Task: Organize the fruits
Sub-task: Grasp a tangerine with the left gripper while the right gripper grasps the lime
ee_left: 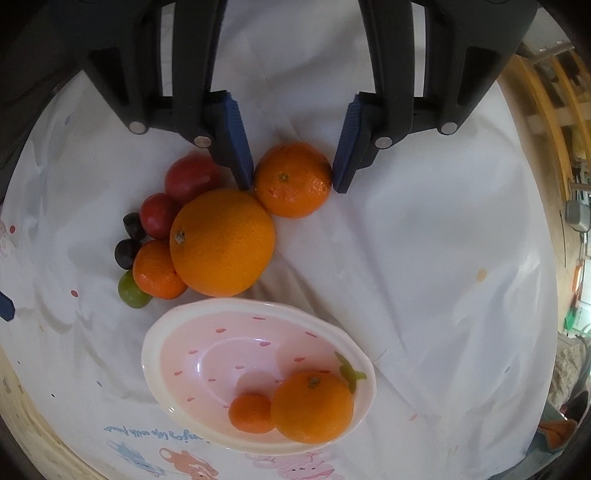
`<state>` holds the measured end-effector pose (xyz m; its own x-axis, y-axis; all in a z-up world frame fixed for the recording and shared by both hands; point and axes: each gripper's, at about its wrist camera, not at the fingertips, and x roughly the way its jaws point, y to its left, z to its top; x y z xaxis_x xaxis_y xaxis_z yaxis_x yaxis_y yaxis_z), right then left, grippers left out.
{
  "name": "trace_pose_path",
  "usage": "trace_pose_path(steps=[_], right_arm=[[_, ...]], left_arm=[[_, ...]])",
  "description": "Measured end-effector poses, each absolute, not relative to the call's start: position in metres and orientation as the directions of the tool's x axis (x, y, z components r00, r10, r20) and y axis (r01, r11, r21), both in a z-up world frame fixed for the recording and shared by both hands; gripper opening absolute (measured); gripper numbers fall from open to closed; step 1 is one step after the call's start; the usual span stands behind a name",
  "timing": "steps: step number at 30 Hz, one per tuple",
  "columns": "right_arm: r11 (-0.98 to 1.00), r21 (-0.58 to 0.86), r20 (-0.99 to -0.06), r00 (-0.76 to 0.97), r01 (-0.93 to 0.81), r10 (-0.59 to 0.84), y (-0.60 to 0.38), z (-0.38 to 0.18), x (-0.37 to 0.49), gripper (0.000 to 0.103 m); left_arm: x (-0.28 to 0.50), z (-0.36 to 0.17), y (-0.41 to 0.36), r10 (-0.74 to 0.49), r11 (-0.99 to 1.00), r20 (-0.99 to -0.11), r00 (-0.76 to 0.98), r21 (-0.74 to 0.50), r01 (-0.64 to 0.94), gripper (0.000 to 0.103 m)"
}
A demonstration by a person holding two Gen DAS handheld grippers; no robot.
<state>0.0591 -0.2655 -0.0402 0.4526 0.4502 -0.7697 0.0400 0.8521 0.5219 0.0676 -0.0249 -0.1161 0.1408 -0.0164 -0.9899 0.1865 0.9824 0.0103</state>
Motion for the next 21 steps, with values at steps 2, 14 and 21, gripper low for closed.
trace_pose_path(steps=[2, 14, 21], right_arm=[[0.850, 0.526, -0.767, 0.453, 0.040, 0.453, -0.266, -0.040, 0.059, 0.096], [0.755, 0.635, -0.765, 0.270, 0.164, 0.585, -0.270, -0.084, 0.074, 0.087], [0.751, 0.597, -0.802, 0.172, 0.281, 0.573, -0.259, -0.128, 0.097, 0.060]], left_arm=[[0.064, -0.112, -0.025, -0.018, 0.982, -0.988, 0.151, 0.011, 0.190, 0.037], [0.045, -0.043, 0.011, -0.151, 0.988, -0.933, 0.326, -0.147, 0.037, 0.036], [0.054, -0.033, 0.014, -0.157, 0.986, -0.915, 0.372, -0.166, 0.008, 0.036]])
